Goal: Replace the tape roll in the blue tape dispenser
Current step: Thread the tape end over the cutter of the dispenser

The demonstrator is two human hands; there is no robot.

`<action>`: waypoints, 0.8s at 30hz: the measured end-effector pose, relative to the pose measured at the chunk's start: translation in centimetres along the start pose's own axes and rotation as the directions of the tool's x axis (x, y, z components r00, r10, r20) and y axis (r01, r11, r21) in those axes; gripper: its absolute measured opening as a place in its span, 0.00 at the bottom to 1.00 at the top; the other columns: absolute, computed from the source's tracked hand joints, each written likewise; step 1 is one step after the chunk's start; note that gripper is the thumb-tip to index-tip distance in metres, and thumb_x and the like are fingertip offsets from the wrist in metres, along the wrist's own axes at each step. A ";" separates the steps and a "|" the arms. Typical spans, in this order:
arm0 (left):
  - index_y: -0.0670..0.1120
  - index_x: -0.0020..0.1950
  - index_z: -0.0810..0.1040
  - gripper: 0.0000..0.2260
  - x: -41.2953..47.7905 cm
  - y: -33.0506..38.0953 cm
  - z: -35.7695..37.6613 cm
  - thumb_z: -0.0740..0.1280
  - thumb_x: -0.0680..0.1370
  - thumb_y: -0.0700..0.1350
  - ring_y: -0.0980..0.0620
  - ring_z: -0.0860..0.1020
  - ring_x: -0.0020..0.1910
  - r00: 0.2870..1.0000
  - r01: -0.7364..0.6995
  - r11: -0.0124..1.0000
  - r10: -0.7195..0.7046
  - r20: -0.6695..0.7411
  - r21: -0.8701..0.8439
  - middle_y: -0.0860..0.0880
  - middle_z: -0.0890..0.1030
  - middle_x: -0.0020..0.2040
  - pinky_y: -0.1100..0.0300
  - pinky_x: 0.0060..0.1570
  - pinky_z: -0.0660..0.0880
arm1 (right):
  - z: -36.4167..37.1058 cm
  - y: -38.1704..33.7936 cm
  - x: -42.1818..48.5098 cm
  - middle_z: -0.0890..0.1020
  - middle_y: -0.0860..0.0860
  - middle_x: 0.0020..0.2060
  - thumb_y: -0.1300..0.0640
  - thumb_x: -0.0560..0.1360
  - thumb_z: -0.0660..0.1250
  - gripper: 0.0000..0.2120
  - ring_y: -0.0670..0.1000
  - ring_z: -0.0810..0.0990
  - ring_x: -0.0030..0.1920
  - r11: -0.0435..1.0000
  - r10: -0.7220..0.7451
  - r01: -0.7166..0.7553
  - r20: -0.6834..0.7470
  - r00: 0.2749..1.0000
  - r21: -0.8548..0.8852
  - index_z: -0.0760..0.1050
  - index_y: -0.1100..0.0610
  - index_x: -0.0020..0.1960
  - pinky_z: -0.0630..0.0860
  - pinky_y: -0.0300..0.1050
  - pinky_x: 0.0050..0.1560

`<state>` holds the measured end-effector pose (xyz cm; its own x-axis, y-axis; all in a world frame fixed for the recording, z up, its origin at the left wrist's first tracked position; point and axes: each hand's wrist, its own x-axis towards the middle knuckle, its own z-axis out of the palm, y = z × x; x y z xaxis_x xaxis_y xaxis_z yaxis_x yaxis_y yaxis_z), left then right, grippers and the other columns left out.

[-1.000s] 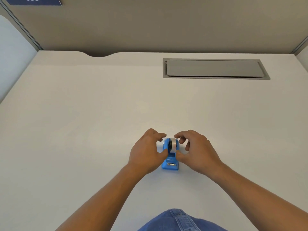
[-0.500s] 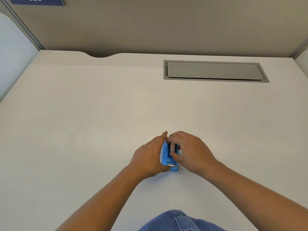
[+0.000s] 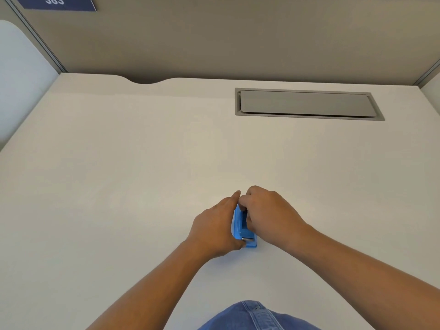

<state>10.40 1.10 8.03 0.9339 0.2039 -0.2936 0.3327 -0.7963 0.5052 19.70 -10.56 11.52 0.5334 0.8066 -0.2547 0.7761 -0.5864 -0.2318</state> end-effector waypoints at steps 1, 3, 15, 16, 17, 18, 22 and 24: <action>0.55 0.78 0.49 0.49 0.0 0.1 0.0 0.76 0.66 0.56 0.53 0.76 0.60 1.000 0.002 1.000 -0.002 -0.002 -0.002 0.59 0.68 0.73 0.59 0.52 0.74 | -0.1 -0.1 0.0 0.76 0.53 0.44 0.63 0.72 0.64 0.08 0.54 0.77 0.38 1.000 -0.001 0.002 0.007 1.000 -0.013 0.76 0.56 0.50 0.69 0.44 0.35; 0.55 0.78 0.50 0.49 0.1 0.1 0.1 0.76 0.66 0.55 0.53 0.76 0.61 1.000 0.010 1.000 -0.010 -0.003 -0.010 0.59 0.68 0.73 0.58 0.53 0.74 | -0.1 -0.3 0.1 0.75 0.53 0.44 0.64 0.72 0.65 0.08 0.54 0.76 0.38 0.999 -0.006 0.007 0.028 1.000 -0.034 0.76 0.56 0.50 0.67 0.43 0.35; 0.56 0.77 0.51 0.47 -0.3 0.5 0.2 0.77 0.66 0.52 0.55 0.77 0.47 0.999 0.041 0.995 -0.039 0.023 -0.091 0.59 0.69 0.72 0.60 0.44 0.74 | -0.3 0.5 0.3 0.74 0.49 0.40 0.65 0.68 0.67 0.12 0.53 0.77 0.41 0.989 0.042 -0.047 0.032 0.999 0.142 0.78 0.53 0.49 0.68 0.42 0.36; 0.56 0.76 0.53 0.46 -0.2 0.6 0.1 0.77 0.66 0.52 0.54 0.77 0.46 0.999 0.041 0.995 -0.039 0.025 -0.087 0.59 0.68 0.73 0.59 0.45 0.75 | -0.2 0.4 0.3 0.74 0.49 0.40 0.65 0.68 0.67 0.12 0.53 0.76 0.40 0.989 0.042 -0.045 0.027 0.999 0.141 0.78 0.53 0.49 0.67 0.41 0.35; 0.56 0.75 0.54 0.45 -0.2 0.7 0.0 0.77 0.66 0.52 0.54 0.78 0.47 0.999 0.041 0.996 -0.038 0.027 -0.082 0.58 0.66 0.75 0.57 0.46 0.77 | -0.1 0.4 0.3 0.74 0.49 0.39 0.64 0.68 0.66 0.11 0.53 0.76 0.39 0.989 0.045 -0.048 0.023 0.999 0.141 0.78 0.53 0.48 0.66 0.40 0.33; 0.56 0.75 0.54 0.44 -0.2 0.7 -0.1 0.77 0.66 0.52 0.53 0.79 0.49 0.999 0.040 0.996 -0.038 0.030 -0.075 0.58 0.65 0.76 0.55 0.48 0.78 | -0.1 0.4 0.3 0.73 0.49 0.38 0.64 0.68 0.66 0.10 0.52 0.75 0.38 0.988 0.052 -0.055 0.020 0.998 0.145 0.77 0.53 0.47 0.64 0.39 0.31; 0.54 0.78 0.45 0.52 -0.1 0.8 0.1 0.78 0.66 0.52 0.52 0.79 0.54 0.999 0.048 0.996 -0.046 0.025 -0.072 0.58 0.73 0.68 0.56 0.49 0.78 | -0.1 0.5 0.3 0.69 0.46 0.32 0.64 0.67 0.67 0.10 0.51 0.72 0.34 0.982 0.066 -0.067 0.008 0.998 0.177 0.70 0.50 0.40 0.61 0.39 0.29; 0.53 0.78 0.42 0.54 -0.1 0.8 0.1 0.78 0.66 0.53 0.52 0.79 0.55 0.999 0.049 0.995 -0.048 0.015 -0.081 0.58 0.75 0.66 0.58 0.47 0.76 | -0.1 0.5 0.3 0.74 0.49 0.34 0.64 0.67 0.67 0.09 0.51 0.73 0.35 0.981 0.071 -0.069 -0.007 0.997 0.181 0.70 0.52 0.42 0.63 0.39 0.29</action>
<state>10.57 0.38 8.33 0.9147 0.2336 -0.3298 0.3879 -0.7365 0.5542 20.30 -10.63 11.38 0.5896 0.7632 -0.2644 0.6637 -0.6443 -0.3799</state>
